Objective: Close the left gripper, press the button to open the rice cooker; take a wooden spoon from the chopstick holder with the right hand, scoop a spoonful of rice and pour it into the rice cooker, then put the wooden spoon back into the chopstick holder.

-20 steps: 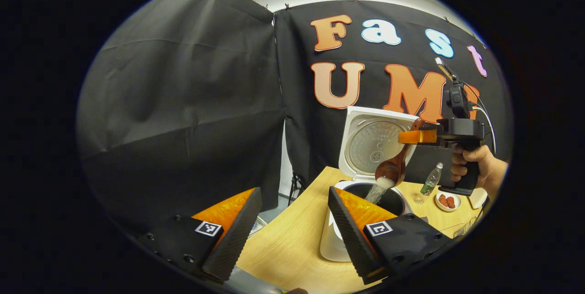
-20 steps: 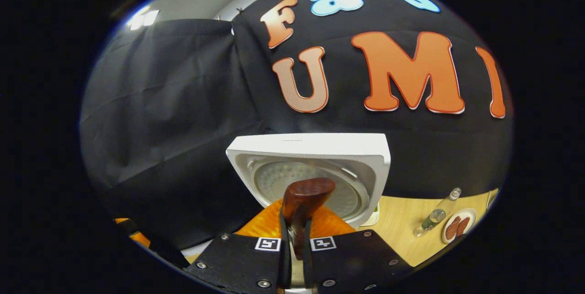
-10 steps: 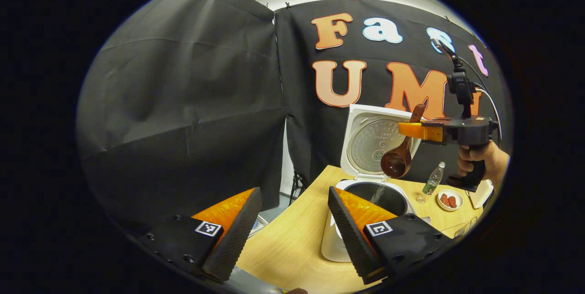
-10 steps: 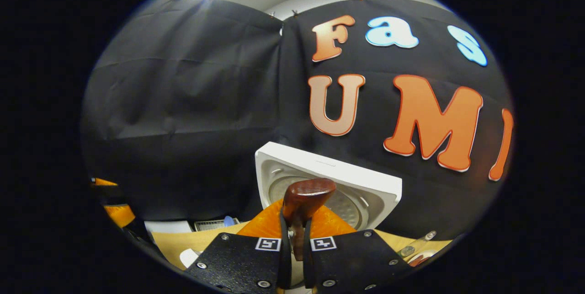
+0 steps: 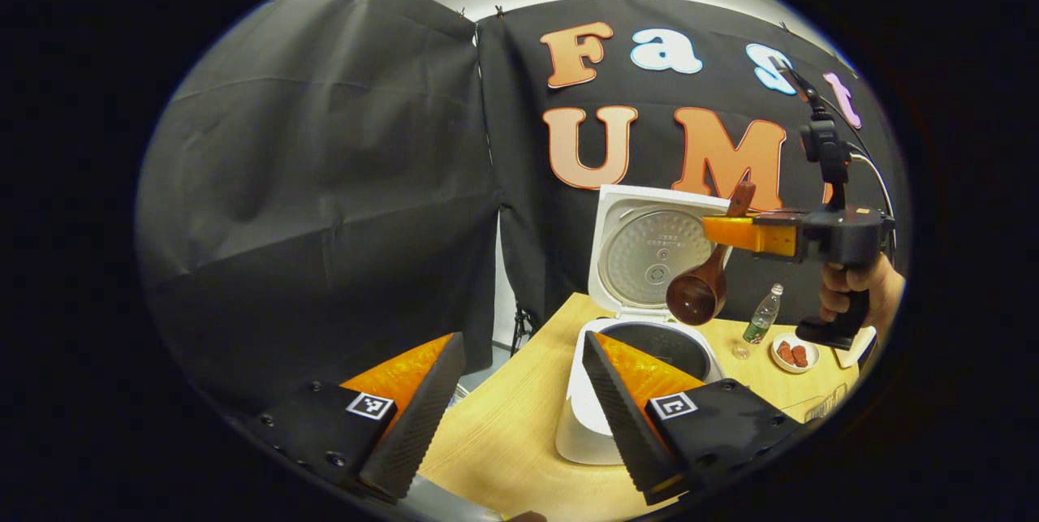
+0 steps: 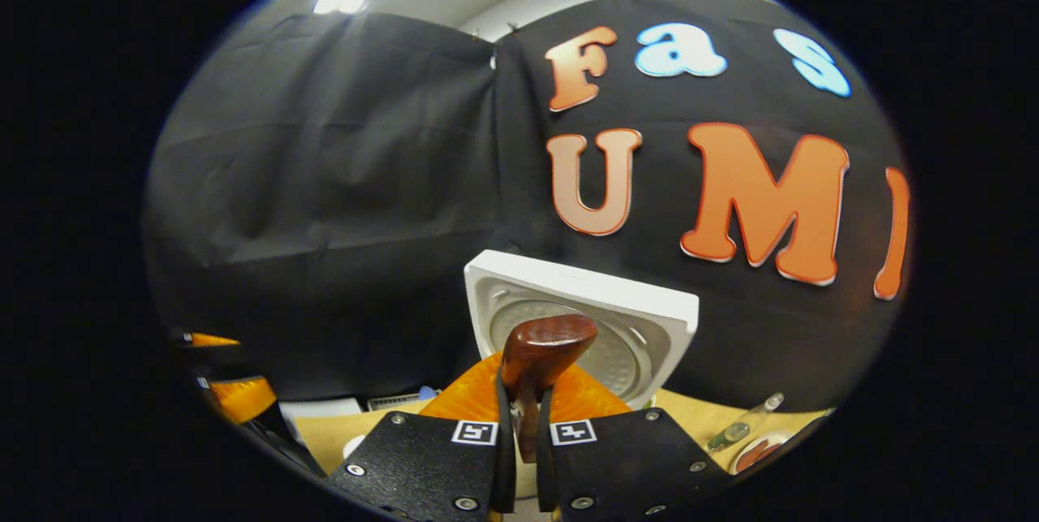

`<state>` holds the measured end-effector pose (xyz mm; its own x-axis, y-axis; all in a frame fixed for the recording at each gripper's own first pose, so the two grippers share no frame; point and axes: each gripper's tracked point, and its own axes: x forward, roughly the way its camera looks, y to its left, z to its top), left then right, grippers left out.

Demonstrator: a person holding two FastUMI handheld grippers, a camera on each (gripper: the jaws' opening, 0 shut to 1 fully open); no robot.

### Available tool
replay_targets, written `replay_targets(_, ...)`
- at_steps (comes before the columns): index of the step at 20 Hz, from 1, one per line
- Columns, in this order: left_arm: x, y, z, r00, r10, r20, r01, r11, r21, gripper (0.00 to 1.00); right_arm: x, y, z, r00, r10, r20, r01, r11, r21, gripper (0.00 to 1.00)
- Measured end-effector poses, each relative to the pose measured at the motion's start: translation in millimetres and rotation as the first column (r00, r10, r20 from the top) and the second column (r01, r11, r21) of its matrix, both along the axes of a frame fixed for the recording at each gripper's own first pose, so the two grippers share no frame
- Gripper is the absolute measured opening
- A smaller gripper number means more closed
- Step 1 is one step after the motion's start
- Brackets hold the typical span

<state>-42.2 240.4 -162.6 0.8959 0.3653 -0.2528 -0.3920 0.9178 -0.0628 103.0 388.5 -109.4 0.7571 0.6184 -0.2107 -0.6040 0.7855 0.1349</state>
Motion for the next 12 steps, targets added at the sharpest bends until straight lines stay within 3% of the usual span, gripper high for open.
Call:
replay_targets(7, 14.5, -58.9, 0.6, 0.998, -0.057, -0.006, 0.057, 0.998, -0.015, 0.97, -12.3, -139.3, -17.4, 0.965, -0.165, -0.201, 0.197, 0.969, 0.149, 0.09)
replay_targets(9, 21.8, -85.5, 0.4, 0.995, -0.098, -0.012, 0.098, 0.995, -0.007, 0.99, -26.3, -182.1, -33.6, 0.942, -0.216, -0.258, 0.264, 0.950, 0.169, 0.10)
replay_targets(10, 25.5, -99.1, 0.1, 0.992, -0.122, -0.014, 0.122, 0.992, -0.007, 0.99, -31.0, -200.8, -43.1, 0.927, -0.242, -0.286, 0.296, 0.941, 0.163, 0.14)
replay_targets(12, 32.7, -125.5, 1.9, 0.986, -0.168, -0.017, 0.167, 0.986, -0.011, 0.99, -39.3, -241.3, -56.9, 0.898, -0.306, -0.317, 0.363, 0.921, 0.139, 0.10)
